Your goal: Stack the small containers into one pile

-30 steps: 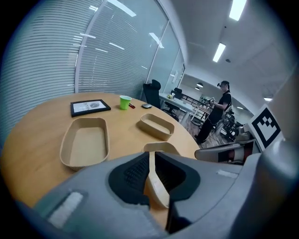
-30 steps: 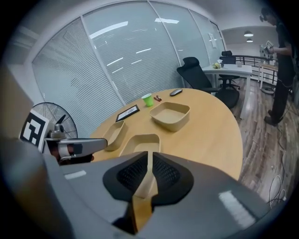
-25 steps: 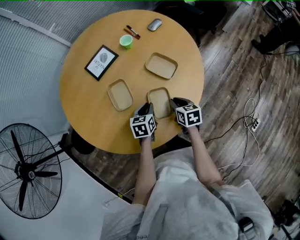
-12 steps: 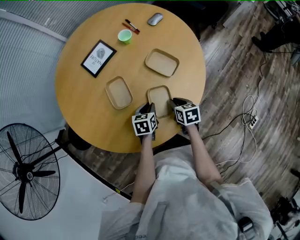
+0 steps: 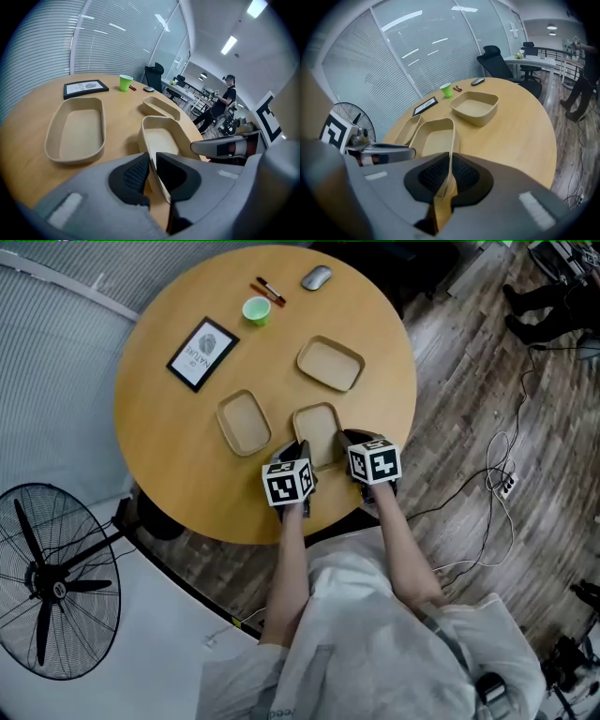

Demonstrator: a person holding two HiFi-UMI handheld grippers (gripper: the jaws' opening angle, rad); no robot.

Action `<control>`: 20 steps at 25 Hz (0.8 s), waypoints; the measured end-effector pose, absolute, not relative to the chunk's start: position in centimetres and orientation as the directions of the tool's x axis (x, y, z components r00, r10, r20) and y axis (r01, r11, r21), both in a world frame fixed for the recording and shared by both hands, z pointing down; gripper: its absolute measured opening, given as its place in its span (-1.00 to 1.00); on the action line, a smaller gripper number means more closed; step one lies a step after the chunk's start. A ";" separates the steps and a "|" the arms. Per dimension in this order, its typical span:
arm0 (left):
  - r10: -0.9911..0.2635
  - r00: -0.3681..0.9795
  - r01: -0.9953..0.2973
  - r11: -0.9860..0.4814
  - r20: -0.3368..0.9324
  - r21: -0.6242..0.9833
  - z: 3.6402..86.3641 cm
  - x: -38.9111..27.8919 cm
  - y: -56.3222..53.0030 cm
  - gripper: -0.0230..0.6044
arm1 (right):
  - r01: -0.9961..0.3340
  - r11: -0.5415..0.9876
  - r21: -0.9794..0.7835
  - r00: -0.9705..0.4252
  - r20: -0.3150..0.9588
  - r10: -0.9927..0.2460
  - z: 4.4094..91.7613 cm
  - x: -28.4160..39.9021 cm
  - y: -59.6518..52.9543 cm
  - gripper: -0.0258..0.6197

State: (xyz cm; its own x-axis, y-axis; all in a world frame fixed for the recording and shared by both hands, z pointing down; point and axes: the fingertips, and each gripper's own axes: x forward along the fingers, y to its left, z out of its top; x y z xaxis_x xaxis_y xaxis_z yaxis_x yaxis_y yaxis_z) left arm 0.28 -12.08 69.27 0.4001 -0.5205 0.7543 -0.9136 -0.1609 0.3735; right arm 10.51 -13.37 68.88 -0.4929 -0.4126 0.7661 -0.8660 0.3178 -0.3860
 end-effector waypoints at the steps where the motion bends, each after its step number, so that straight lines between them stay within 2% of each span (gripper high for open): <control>1: -0.531 0.396 -0.915 -0.157 0.750 0.372 68.9 -0.1 -12.4 -0.76 | -0.862 0.326 -0.388 -0.500 0.759 -0.417 68.4 10.1 -13.8 -0.85; 9: -0.626 0.314 -0.943 -0.116 0.714 0.313 64.5 -5.7 -15.1 -0.74 | -0.800 0.434 -0.415 -0.589 0.683 -0.432 63.6 3.9 -18.1 -0.86; 20: -0.693 0.185 -0.960 0.026 0.697 0.279 62.0 -13.9 -14.1 -0.78 | -0.696 0.542 -0.471 -0.695 0.630 -0.346 61.7 -4.2 -17.5 -0.86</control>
State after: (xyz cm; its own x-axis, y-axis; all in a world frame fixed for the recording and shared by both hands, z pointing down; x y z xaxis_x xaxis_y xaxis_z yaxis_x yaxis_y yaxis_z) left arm -13.90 -14.08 62.00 0.1846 -0.6925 0.6974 -0.9598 0.0255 0.2794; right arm -4.25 -17.50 61.74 -0.6951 -0.3464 0.6299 -0.6964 0.5418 -0.4706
